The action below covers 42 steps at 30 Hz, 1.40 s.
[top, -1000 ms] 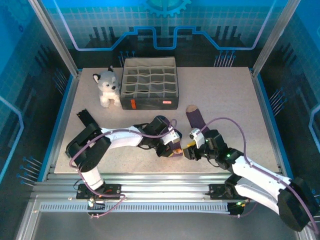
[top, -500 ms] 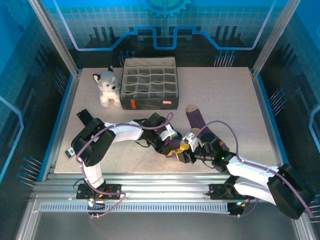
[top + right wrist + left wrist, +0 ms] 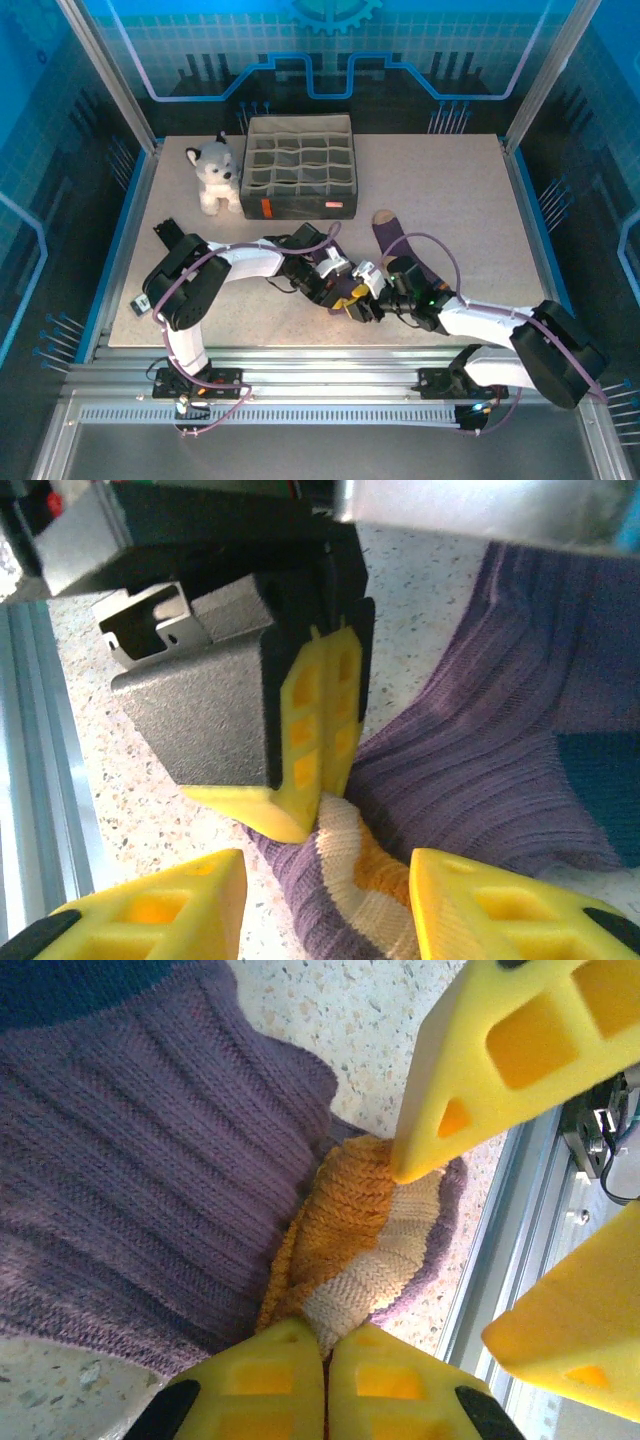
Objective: Roll the socks
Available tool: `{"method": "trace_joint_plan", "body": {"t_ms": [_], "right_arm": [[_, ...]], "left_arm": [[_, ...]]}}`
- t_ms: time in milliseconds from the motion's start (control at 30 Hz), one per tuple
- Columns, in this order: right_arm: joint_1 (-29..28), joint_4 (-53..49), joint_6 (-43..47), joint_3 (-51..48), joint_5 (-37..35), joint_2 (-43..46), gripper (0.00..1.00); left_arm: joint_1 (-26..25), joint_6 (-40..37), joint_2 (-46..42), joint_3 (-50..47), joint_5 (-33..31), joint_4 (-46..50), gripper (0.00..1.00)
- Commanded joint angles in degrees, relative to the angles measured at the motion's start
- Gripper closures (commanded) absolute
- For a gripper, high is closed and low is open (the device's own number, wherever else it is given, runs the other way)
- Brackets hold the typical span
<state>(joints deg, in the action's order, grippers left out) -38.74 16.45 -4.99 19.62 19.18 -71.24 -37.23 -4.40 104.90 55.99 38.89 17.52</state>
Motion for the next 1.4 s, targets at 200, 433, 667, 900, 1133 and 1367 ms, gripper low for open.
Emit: {"method": "trace_joint_plan", "body": {"t_ms": [200,433,667,900,1133,1367], "right_arm": [[-0.89,-0.61,2.51,2.32,3.67,-4.08,0.56],[-0.96,-5.12,1.44,6.46,0.48,-9.68,0.88],[-0.92,-12.43,0.24,11.06,-2.58,-12.98,0.98],[-0.92,-21.60,0.12,15.42,-5.97,-15.23,0.99],[-1.08,-23.74,-0.46,15.99,-6.34,-14.79,0.99],[-1.13,-25.10,-0.73,17.45,-6.11,-16.95,1.00]], "left_arm": [[1.60,0.14,2.32,-1.58,-1.28,3.14,0.96],[1.70,-0.24,2.00,-1.31,-1.61,3.24,0.96],[1.69,0.68,-1.94,-4.54,-4.56,-0.65,0.93],[1.34,1.17,-9.71,-11.20,-9.88,-9.52,0.83],[-1.01,-3.94,-17.15,-14.77,-13.52,-14.06,0.75],[-3.39,-16.40,-28.82,-22.36,-14.69,-22.69,0.74]]}}
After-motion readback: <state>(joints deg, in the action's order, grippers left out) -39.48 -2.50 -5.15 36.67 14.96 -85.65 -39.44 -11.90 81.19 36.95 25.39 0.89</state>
